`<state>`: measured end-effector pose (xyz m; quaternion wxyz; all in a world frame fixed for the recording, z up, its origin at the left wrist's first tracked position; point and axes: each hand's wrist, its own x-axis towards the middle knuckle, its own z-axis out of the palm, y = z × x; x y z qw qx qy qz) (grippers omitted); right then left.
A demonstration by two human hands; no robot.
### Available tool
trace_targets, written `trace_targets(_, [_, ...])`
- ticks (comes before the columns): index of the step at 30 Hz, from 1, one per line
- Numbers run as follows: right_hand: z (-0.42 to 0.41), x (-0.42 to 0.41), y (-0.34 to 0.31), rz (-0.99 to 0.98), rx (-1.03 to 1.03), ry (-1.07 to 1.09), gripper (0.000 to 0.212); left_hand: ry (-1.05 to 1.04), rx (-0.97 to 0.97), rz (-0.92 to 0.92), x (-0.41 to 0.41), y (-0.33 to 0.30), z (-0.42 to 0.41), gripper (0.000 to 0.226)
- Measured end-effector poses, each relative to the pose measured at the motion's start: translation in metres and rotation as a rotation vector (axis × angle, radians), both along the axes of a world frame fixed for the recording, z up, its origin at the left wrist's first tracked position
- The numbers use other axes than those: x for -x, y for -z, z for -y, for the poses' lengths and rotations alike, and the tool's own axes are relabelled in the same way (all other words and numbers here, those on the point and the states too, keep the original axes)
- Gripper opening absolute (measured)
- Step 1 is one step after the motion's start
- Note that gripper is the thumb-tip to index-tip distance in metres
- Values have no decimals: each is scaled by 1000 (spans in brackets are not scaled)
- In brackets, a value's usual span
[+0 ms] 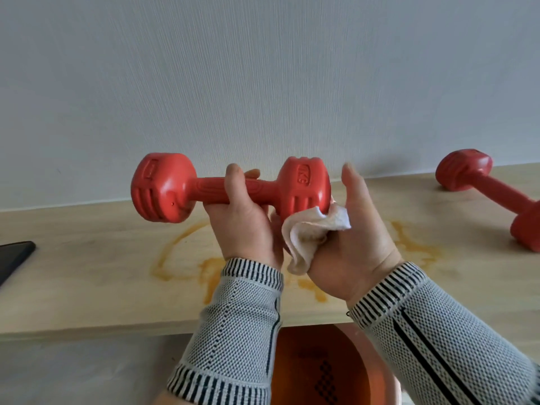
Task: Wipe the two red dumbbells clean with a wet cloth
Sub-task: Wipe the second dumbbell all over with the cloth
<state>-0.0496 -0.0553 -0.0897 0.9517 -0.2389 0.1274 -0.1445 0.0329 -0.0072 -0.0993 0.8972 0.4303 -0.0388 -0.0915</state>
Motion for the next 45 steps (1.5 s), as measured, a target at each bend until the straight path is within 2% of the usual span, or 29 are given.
trace_targets(3, [7, 1, 2, -36, 267, -119, 93, 95, -7, 95, -2, -3, -4, 13])
trace_targets(4, [9, 0, 2, -59, 273, -170, 102, 132, -12, 113, -2, -5, -6, 12])
trace_targets(7, [18, -2, 0, -65, 215, -280, 112, 258, -17, 75, -4, -7, -13, 43])
trace_targets(9, [23, 1, 2, -71, 199, -324, 98, 367, 24, 30, -5, -8, -17, 46])
trace_targets(13, [18, 7, 8, -62, 256, -251, 42, 483, 88, -71, -8, -9, -19, 15])
trace_targets(15, [17, 7, 8, -33, 292, -181, 34, 472, -39, -61, -8, -11, -18, 12])
trace_targets(16, [19, 6, 8, -32, 309, -142, 32, 463, -170, -30, -7, -11, -19, 18])
trace_targets(19, [28, 5, 1, -110, 445, 77, 42, 357, -601, 181, -3, -15, -24, 38])
trace_targets(21, [33, 8, -4, -137, 544, 236, 33, 73, -878, 510, -3, -12, -27, 33])
trace_targets(22, [32, 10, -8, -149, 596, 298, 28, -144, -984, 737, -4, -11, -29, 21])
trace_targets(23, [31, 12, -9, -165, 644, 349, 25, -292, -1012, 951, -4, -10, -30, 6])
trace_targets(25, [28, 15, -14, -175, 708, 406, 25, -362, -1042, 1245, -4, -3, -23, 34])
trace_targets(27, [21, 17, -19, -121, 754, 379, 34, -361, -1112, 1313, -3, 4, -15, 48])
trace_targets(29, [15, 21, -24, -94, 868, 372, 45, -410, -1088, 1294, 3, 4, -13, 35])
trace_targets(32, [15, 28, -37, -135, 1163, 389, 51, -474, -1008, 1236, 3, 2, -12, 19])
trace_targets(33, [18, 30, -40, -115, 1164, 385, 47, -474, -977, 1205, 1, -1, -13, 18])
trace_targets(35, [28, 34, -43, -72, 1031, 375, 30, -347, -917, 1168, -6, -10, -16, 12])
trace_targets(37, [40, 38, -39, -87, 818, 345, 33, -253, -835, 1142, -10, -15, -23, 13])
trace_targets(39, [52, 42, -33, -192, 698, 382, 33, -1, -482, 750, -10, -20, -29, 19])
trace_targets(41, [63, 44, -23, -321, 730, 449, 28, 228, -128, 356, -13, -21, -33, 17])
trace_targets(43, [67, 43, -16, -370, 751, 497, 24, 280, 40, 177, -18, -16, -33, 17])
trace_targets(45, [66, 42, -12, -382, 765, 559, 18, 258, 81, 107, -20, -15, -32, 19])
